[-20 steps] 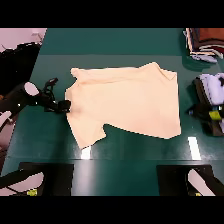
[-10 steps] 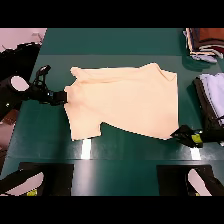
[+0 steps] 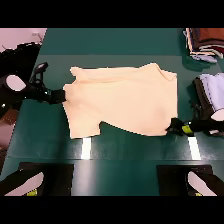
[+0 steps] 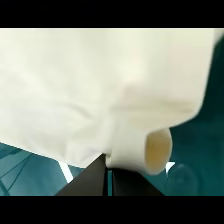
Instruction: Fold the shirts.
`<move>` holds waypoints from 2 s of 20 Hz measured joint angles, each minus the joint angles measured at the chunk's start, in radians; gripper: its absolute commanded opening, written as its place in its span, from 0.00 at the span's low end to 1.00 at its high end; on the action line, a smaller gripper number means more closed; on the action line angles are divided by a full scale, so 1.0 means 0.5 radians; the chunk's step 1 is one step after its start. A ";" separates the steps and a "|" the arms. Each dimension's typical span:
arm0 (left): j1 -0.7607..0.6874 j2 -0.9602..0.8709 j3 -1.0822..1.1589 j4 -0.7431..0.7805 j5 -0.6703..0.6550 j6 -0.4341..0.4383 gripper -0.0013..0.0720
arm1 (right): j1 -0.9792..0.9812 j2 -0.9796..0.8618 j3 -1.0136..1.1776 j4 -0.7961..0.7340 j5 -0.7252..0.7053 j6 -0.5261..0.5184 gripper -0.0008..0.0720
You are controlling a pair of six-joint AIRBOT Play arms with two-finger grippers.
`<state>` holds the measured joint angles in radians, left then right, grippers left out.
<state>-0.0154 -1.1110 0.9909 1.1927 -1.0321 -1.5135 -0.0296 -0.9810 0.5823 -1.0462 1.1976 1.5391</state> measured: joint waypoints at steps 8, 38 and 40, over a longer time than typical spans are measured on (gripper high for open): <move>0.000 0.487 0.784 0.061 -0.030 -0.002 0.06 | -0.099 0.320 1.059 -0.005 -0.016 -0.094 0.03; 0.000 -0.896 1.339 0.063 -0.118 0.071 0.06 | -0.008 -1.236 2.254 -0.315 0.257 -0.118 0.03; 0.000 -1.035 1.329 0.052 0.040 0.089 0.06 | 0.003 -1.405 2.338 -0.307 0.162 -0.118 0.03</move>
<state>-0.0154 -1.6283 1.6554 1.2186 -1.0122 -1.4693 -0.0280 -1.6833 1.7512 -1.1999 1.2785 1.4799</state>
